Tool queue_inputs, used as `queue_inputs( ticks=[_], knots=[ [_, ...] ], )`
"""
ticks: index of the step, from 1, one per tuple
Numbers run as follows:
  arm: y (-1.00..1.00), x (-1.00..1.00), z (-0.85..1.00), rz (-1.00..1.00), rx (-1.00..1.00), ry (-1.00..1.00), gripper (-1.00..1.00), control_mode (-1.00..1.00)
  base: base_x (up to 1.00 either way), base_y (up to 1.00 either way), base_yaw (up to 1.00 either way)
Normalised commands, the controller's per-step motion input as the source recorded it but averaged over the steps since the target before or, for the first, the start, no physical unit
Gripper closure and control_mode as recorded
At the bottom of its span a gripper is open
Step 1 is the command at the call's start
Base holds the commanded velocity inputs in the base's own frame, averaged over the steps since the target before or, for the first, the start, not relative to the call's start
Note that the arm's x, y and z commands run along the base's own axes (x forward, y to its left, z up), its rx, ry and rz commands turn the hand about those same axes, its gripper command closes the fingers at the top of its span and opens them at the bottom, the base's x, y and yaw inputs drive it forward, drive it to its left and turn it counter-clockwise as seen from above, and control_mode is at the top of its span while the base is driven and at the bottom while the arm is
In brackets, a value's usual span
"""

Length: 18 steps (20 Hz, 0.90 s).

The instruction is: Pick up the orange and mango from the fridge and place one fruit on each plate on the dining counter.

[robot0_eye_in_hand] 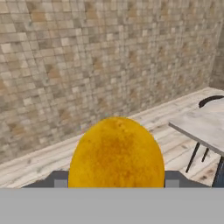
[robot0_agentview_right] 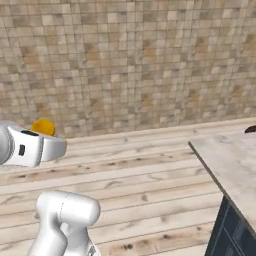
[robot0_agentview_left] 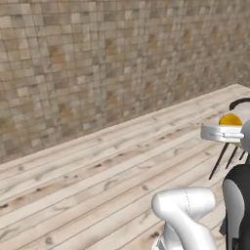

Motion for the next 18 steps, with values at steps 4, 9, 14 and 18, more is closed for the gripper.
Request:
queue_inputs(
  ticks=[4, 9, 14, 18],
  knots=[
    [0.0, 0.0, 0.0, 0.0, 0.0, 0.0, 1.0, 1.0, 0.64, 0.18, -0.66],
    [0.0, 0.0, 0.0, 0.0, 0.0, 0.0, 1.0, 1.0, 0.47, 0.31, -0.72],
    [0.0, 0.0, 0.0, 0.0, 0.0, 0.0, 1.0, 1.0, 0.41, 0.43, -0.74],
    [0.0, 0.0, 0.0, 0.0, 0.0, 0.0, 1.0, 1.0, 0.56, 0.53, -0.69]
  ],
)
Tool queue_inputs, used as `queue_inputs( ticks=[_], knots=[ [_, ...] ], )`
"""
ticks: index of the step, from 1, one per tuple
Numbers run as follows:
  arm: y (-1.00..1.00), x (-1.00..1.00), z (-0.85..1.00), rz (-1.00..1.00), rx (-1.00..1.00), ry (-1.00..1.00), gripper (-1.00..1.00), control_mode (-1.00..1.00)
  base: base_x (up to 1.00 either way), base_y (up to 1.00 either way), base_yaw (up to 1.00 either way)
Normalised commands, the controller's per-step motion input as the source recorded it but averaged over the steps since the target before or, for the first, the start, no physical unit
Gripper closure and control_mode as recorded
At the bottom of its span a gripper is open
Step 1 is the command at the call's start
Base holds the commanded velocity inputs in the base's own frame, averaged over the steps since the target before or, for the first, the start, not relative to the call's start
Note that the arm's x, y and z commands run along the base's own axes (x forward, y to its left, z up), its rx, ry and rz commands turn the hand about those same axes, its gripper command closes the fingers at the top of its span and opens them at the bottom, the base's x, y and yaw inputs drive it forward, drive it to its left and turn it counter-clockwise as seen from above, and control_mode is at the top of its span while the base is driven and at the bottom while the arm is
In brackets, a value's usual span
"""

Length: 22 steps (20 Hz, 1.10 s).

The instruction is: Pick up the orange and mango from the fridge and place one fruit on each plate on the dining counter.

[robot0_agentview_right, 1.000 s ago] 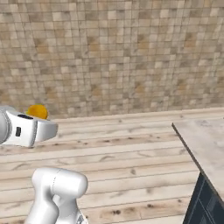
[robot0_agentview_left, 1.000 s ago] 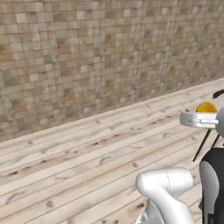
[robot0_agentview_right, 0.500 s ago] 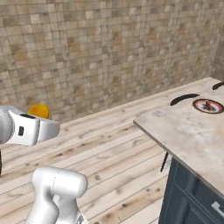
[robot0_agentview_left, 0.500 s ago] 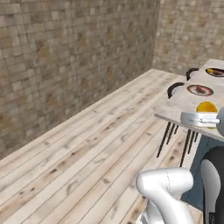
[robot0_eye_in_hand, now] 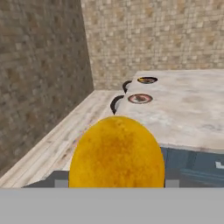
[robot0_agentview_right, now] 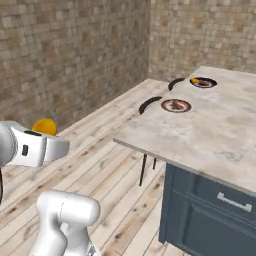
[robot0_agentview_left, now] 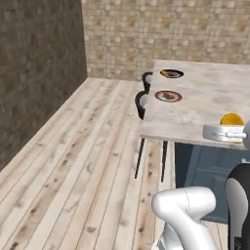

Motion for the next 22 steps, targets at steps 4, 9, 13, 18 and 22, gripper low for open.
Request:
queue_inputs(
  ticks=[4, 9, 13, 18, 22],
  knots=[
    [0.0, 0.0, 0.0, 0.0, 0.0, 0.0, 1.0, 1.0, 0.79, 0.64, -0.62],
    [0.0, 0.0, 0.0, 0.0, 0.0, 0.0, 1.0, 1.0, 0.9, 0.78, -0.53],
    [0.0, 0.0, 0.0, 0.0, 0.0, 0.0, 1.0, 1.0, 0.88, 0.84, -0.5],
    [0.0, 0.0, 0.0, 0.0, 0.0, 0.0, 1.0, 1.0, 0.46, 0.89, -0.54],
    [0.0, 0.0, 0.0, 0.0, 0.0, 0.0, 1.0, 1.0, 0.37, 0.91, -0.54]
  ],
)
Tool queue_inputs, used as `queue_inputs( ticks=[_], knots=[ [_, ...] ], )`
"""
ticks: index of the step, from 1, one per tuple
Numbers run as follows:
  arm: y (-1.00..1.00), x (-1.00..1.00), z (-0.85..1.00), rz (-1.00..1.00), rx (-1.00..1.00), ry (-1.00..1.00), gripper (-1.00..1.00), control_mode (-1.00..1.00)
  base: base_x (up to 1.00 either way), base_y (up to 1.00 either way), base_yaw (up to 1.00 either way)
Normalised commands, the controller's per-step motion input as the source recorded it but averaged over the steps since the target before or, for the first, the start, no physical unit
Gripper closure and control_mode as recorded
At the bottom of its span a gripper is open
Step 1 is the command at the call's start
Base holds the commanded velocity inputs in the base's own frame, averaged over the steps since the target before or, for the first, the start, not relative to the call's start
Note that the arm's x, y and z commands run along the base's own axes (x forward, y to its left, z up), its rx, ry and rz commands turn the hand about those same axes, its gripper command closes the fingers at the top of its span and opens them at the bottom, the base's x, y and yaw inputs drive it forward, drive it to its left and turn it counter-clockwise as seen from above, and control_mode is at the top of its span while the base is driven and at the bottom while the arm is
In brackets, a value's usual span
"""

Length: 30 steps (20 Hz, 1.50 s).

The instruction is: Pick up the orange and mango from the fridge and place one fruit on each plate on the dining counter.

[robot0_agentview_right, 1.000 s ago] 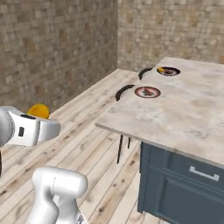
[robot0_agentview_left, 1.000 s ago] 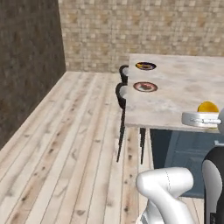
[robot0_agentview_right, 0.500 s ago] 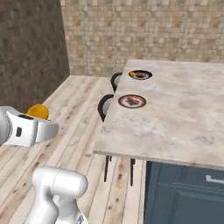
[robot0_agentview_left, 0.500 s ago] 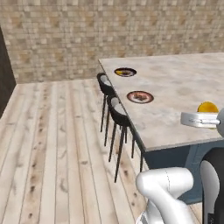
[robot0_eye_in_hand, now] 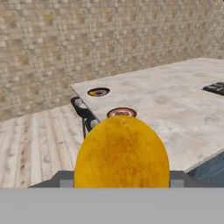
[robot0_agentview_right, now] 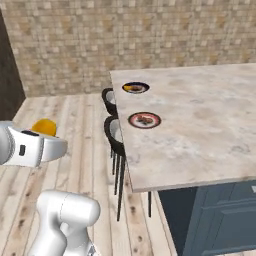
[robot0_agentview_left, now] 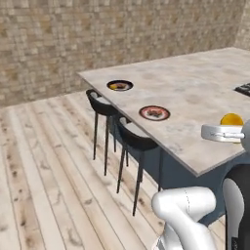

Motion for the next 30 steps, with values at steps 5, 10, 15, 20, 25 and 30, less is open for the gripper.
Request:
queue_inputs(
  ticks=[5, 10, 15, 20, 25, 30],
  knots=[
    [0.0, 0.0, 0.0, 0.0, 0.0, 0.0, 1.0, 1.0, 0.35, 0.93, -0.53],
    [0.0, 0.0, 0.0, 0.0, 0.0, 0.0, 1.0, 1.0, 0.38, 0.93, -0.53],
    [0.0, 0.0, 0.0, 0.0, 0.0, 0.0, 1.0, 1.0, 0.47, 0.83, -0.57],
    [0.0, 0.0, 0.0, 0.0, 0.0, 0.0, 1.0, 1.0, 0.47, 0.87, -0.56],
    [0.0, 0.0, 0.0, 0.0, 0.0, 0.0, 1.0, 1.0, 0.46, 0.87, -0.55],
    [0.0, 0.0, 0.0, 0.0, 0.0, 0.0, 1.0, 1.0, 0.53, 0.75, -0.61]
  ],
)
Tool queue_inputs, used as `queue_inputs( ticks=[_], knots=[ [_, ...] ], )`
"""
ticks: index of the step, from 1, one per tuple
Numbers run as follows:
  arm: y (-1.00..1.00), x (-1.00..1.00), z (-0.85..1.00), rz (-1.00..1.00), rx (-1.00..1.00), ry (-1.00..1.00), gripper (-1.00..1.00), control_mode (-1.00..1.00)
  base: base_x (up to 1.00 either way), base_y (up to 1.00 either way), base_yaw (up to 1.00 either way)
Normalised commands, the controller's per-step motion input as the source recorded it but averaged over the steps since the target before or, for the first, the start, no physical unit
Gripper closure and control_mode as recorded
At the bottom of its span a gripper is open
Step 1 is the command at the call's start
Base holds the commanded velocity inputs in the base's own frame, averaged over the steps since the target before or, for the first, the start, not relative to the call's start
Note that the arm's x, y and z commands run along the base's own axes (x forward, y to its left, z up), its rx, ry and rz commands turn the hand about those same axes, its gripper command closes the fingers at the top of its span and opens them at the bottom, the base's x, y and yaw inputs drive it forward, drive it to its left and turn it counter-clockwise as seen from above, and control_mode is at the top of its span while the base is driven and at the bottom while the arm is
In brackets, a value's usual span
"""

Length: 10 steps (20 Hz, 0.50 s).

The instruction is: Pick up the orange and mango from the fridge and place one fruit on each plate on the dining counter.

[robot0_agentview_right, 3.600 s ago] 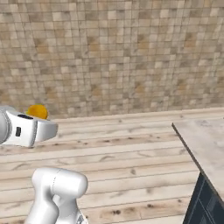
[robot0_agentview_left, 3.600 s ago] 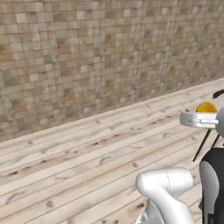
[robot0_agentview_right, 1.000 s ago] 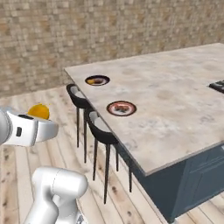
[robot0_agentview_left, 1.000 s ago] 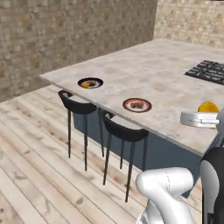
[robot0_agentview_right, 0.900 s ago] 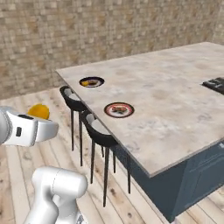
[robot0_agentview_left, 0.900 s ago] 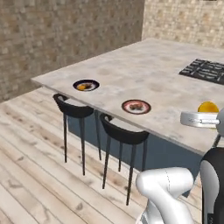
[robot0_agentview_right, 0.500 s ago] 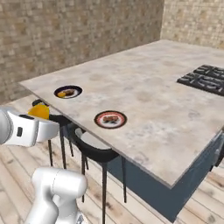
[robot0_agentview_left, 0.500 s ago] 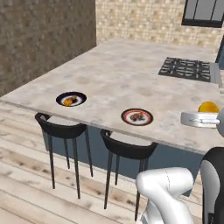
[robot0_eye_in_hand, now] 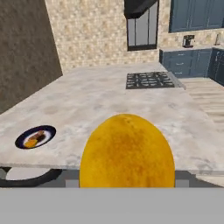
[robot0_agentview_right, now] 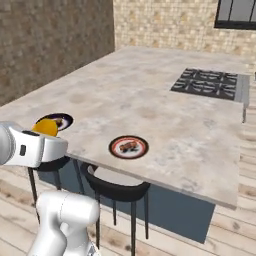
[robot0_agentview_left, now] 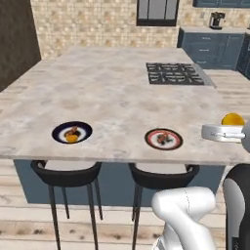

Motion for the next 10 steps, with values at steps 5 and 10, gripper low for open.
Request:
queue_inputs(
  ticks=[5, 10],
  knots=[
    [0.0, 0.0, 0.0, 0.0, 0.0, 0.0, 1.0, 1.0, 0.69, 0.69, -0.62],
    [0.0, 0.0, 0.0, 0.0, 0.0, 0.0, 1.0, 1.0, 0.93, 0.4, -0.47]
  ],
)
